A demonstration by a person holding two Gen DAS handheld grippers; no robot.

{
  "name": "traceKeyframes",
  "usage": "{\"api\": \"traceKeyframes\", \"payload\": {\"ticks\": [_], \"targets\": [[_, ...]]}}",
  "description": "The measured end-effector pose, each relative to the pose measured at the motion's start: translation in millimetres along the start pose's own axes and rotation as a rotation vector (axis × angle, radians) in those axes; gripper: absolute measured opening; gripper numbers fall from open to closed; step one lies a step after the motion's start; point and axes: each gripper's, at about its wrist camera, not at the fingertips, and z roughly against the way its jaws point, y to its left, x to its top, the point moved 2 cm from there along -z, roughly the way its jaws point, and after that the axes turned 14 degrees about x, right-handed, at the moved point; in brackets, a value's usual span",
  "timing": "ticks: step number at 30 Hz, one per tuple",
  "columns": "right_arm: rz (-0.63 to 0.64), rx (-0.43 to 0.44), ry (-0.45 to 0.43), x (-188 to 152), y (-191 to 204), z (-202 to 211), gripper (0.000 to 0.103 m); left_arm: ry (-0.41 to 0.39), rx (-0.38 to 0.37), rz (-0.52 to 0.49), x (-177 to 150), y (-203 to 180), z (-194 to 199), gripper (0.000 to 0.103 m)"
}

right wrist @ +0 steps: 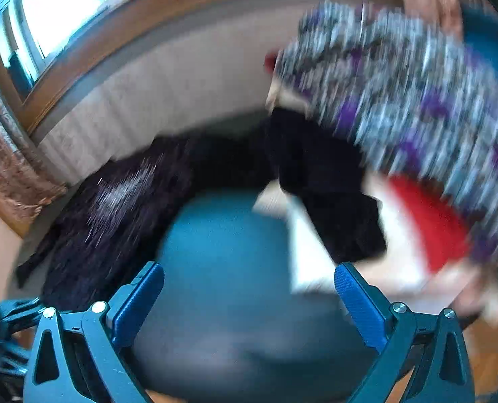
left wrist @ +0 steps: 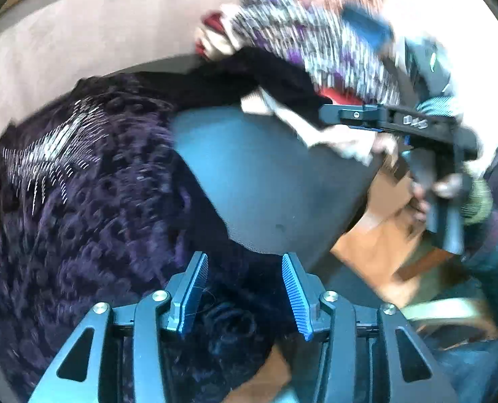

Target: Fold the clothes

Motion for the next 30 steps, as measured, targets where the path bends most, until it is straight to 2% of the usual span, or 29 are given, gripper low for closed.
{"api": "traceKeyframes", "payload": {"ticks": [3,5,6,7,8,9,10,12,14,15,18,20,22,26,29,30], "targets": [[-0.080,0.072,0.039,-26,4,-19,0.102,0.069,0.159,-0.180,2,-37,-26,0.047],[-0.111,0.097,0.060,-38,7,-30,0.102,0.087,0.239,-0.275,-4,-50,-42,0.047],[-0.117,0.107,0.066,-39,8,-36,0.102,0.055,0.234,-0.287,-4,-50,-40,0.034],[-0.123,0.117,0.072,-40,9,-41,0.102,0.066,0.211,-0.246,-2,-40,-38,0.016],[-0.126,0.131,0.079,-41,9,-44,0.102,0.078,0.182,-0.198,0,-29,-36,0.009],[-0.125,0.145,0.083,-43,12,-46,0.102,0.089,0.095,-0.086,3,-8,-31,0.006],[-0.124,0.160,0.086,-46,9,-43,0.102,0.080,-0.019,0.039,2,17,-22,0.005],[-0.138,0.216,0.091,-44,6,-43,0.102,-0.010,-0.234,0.245,-3,65,4,0.005],[-0.240,0.377,0.095,-45,6,-52,0.102,-0.120,-0.438,0.421,-12,111,32,0.005],[-0.291,0.458,0.096,-45,6,-57,0.102,-0.163,-0.490,0.466,-17,126,41,0.005],[-0.459,0.677,0.083,-43,8,-77,0.102,-0.249,-0.580,0.565,-23,154,56,0.005],[-0.572,0.806,0.075,-40,14,-96,0.103,-0.270,-0.605,0.587,-25,158,58,0.005],[-0.607,0.844,0.098,-36,27,-117,0.103,-0.281,-0.622,0.600,-26,157,59,0.005],[-0.638,0.860,0.151,-25,52,-156,0.103,-0.301,-0.685,0.592,-26,153,60,0.005],[-0.713,0.900,0.126,-5,57,-184,0.103,-0.318,-0.734,0.556,-21,148,66,0.005],[-0.753,0.910,0.106,1,54,-188,0.103,-0.321,-0.774,0.525,-20,143,71,0.005]]}}
